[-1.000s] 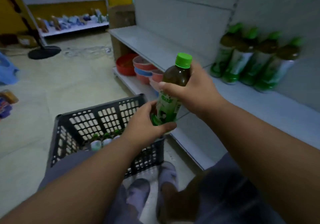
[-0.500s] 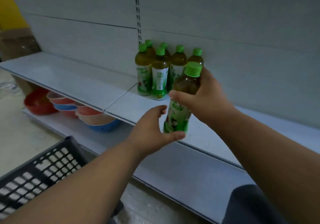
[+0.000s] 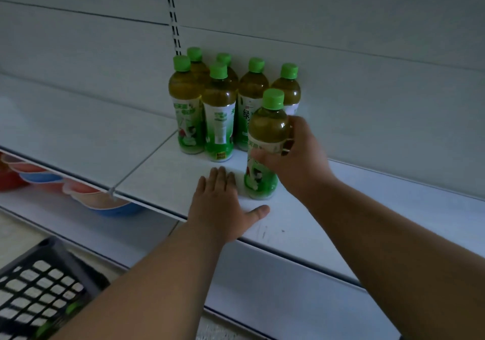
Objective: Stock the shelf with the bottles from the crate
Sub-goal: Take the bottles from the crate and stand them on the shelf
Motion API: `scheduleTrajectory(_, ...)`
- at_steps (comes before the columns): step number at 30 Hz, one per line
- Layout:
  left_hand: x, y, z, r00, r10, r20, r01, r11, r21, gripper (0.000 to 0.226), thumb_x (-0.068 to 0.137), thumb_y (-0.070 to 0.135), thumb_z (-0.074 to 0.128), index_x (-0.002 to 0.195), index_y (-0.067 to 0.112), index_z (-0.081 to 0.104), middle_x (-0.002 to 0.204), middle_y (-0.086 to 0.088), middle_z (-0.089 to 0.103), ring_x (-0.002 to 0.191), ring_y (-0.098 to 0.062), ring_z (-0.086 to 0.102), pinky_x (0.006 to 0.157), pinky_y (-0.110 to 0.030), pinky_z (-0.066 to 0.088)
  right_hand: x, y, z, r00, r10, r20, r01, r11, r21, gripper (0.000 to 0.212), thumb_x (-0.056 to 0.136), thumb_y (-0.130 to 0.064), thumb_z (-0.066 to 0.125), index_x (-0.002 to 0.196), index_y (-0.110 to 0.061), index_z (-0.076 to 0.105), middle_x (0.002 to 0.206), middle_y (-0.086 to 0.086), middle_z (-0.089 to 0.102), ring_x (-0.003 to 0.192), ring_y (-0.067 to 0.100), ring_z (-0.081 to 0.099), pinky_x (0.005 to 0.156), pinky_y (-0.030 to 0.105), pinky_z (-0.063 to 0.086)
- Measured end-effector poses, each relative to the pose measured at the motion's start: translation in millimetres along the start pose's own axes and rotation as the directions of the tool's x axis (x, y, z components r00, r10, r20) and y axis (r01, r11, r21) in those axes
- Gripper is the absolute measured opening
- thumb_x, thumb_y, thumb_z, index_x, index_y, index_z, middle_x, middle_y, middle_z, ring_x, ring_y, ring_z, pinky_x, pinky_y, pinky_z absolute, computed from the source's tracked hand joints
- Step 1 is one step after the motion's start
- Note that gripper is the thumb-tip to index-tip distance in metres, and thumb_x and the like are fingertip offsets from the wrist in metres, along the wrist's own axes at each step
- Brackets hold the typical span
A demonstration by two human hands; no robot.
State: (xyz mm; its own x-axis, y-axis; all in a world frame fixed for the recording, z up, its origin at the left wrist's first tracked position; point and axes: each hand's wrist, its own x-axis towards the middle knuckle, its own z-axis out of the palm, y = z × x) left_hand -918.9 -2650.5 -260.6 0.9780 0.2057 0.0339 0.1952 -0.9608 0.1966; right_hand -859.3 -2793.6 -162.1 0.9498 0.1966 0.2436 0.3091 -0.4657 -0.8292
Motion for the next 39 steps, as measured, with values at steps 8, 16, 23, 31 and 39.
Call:
scheduleTrajectory(8, 4.4, 0.2, 4.0, 0.994, -0.014, 0.105, 0.005, 0.996, 0.085, 0.126, 0.067, 0.095, 0.010, 0.158, 0.008, -0.003, 0.167, -0.014, -0.010, 0.153, -0.025, -0.013, 0.123, -0.046, -0.004, -6.3, 20.2, 14.5, 0.996, 0.074, 0.043, -0.065, 0.983, -0.172, 0.053, 0.067, -0.044, 0.087, 0.103, -0.030, 0.051, 0.099, -0.012, 0.067, 0.091, 0.014, 0.066, 0.074, 0.034, 0.056)
scheduleTrajectory(16, 4.1, 1.7, 5.7, 0.998, -0.016, 0.060, 0.012, 0.997, 0.072, 0.125, 0.070, 0.095, 0.016, 0.159, 0.009, -0.004, 0.167, -0.014, -0.007, 0.153, -0.026, -0.009, 0.123, -0.046, -0.001, 30.6, 16.4, 40.8, 0.999, 0.042, 0.030, -0.035, 0.979, -0.200, 0.062, 0.068, -0.045, 0.087, 0.117, -0.024, 0.055, 0.112, -0.007, 0.070, 0.101, 0.017, 0.067, 0.085, 0.041, 0.057)
scheduleTrajectory(23, 3.7, 1.3, 7.4, 0.999, -0.011, 0.050, 0.009, 0.999, 0.041, 0.124, 0.072, 0.094, 0.023, 0.159, 0.010, -0.006, 0.167, -0.014, -0.008, 0.153, -0.026, -0.009, 0.123, -0.047, 0.000, 54.9, 15.2, 55.6, 0.999, 0.046, -0.004, -0.046, 0.980, -0.194, 0.061, 0.070, -0.040, 0.087, 0.117, -0.022, 0.053, 0.114, -0.004, 0.068, 0.106, 0.019, 0.066, 0.088, 0.039, 0.056)
scheduleTrajectory(31, 4.8, -1.3, 6.7, 0.999, 0.003, 0.055, -0.004, 1.000, 0.017, 0.126, 0.066, 0.095, 0.010, 0.159, 0.010, -0.004, 0.167, -0.013, -0.007, 0.153, -0.025, -0.010, 0.123, -0.046, -0.003, 36.4, 27.2, 55.2, 0.996, 0.084, -0.017, -0.086, 0.972, -0.218, 0.065, 0.073, -0.046, 0.082, 0.123, -0.021, 0.050, 0.118, -0.004, 0.064, 0.104, 0.018, 0.063, 0.084, 0.036, 0.055)
scheduleTrajectory(39, -41.8, -38.3, -36.5, 0.994, 0.056, -0.095, -0.060, 0.998, -0.032, 0.086, 0.089, 0.068, 0.050, 0.155, 0.017, 0.032, 0.155, -0.008, 0.041, 0.137, -0.029, 0.039, 0.110, -0.041, 0.033, -29.5, 9.5, 23.5, 0.951, -0.086, 0.298, 0.220, 0.866, -0.449, 0.068, 0.083, -0.049, 0.071, 0.141, -0.027, 0.042, 0.134, 0.002, 0.053, 0.117, 0.023, 0.055, 0.091, 0.038, 0.051)
